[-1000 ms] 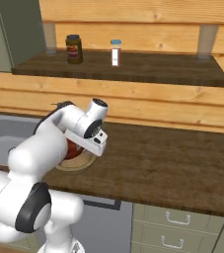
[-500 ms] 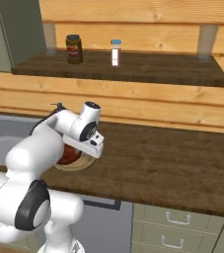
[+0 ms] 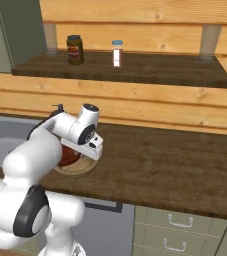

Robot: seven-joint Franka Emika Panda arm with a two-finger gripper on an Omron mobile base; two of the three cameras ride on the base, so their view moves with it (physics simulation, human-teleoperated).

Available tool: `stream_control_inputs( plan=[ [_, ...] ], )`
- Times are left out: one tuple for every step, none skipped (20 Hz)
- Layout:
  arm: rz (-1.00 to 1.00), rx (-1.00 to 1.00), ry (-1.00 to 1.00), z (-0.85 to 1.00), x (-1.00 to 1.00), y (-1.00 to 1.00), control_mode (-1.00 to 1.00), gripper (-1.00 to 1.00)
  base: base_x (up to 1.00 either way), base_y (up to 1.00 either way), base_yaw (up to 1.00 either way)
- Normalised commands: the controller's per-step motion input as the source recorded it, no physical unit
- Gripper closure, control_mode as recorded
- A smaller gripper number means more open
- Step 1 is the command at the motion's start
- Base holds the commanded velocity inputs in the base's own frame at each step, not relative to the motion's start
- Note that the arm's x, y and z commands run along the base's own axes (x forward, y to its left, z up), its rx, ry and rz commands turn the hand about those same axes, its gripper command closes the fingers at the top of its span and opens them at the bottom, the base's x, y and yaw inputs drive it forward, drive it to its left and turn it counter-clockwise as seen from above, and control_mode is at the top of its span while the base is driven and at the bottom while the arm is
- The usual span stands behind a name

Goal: Pick up the bowls on the counter and stack them on top of one another in the open cabinet. Place the smaller bowl on top of the larger bowl.

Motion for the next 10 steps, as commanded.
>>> stream_control_inputs(
  plan=[
    [0.0, 0.05, 0.0, 0.0, 0.0, 0.0, -1.0, 1.0, 0.0, 0.0, 0.0],
    [0.0, 0.02, 0.0, -0.09, 0.0, 0.0, -1.0, 1.0, 0.0, 0.0, 0.0],
    [0.0, 0.0, 0.0, -0.18, 0.0, 0.0, -1.0, 1.0, 0.0, 0.0, 0.0],
    [0.0, 0.0, 0.0, -0.23, 0.0, 0.0, -1.0, 1.0, 0.0, 0.0, 0.0],
    [-0.02, 0.0, 0.0, -0.24, 0.0, 0.0, -1.0, 1.0, 0.0, 0.0, 0.0],
    [-0.03, 0.0, 0.0, -0.21, 0.0, 0.0, -1.0, 1.0, 0.0, 0.0, 0.0],
    [-0.03, 0.0, 0.0, -0.22, 0.0, 0.0, -1.0, 1.0, 0.0, 0.0, 0.0],
    [-0.03, 0.0, 0.0, -0.25, 0.0, -0.01, -1.0, 1.0, 0.0, 0.0, 0.0],
    [-0.03, 0.0, 0.0, -0.25, 0.0, -0.02, -1.0, 1.0, 0.0, 0.0, 0.0],
    [-0.04, 0.0, 0.0, -0.27, 0.0, -0.04, -1.0, 1.0, 0.0, 0.0, 0.0]
  ],
)
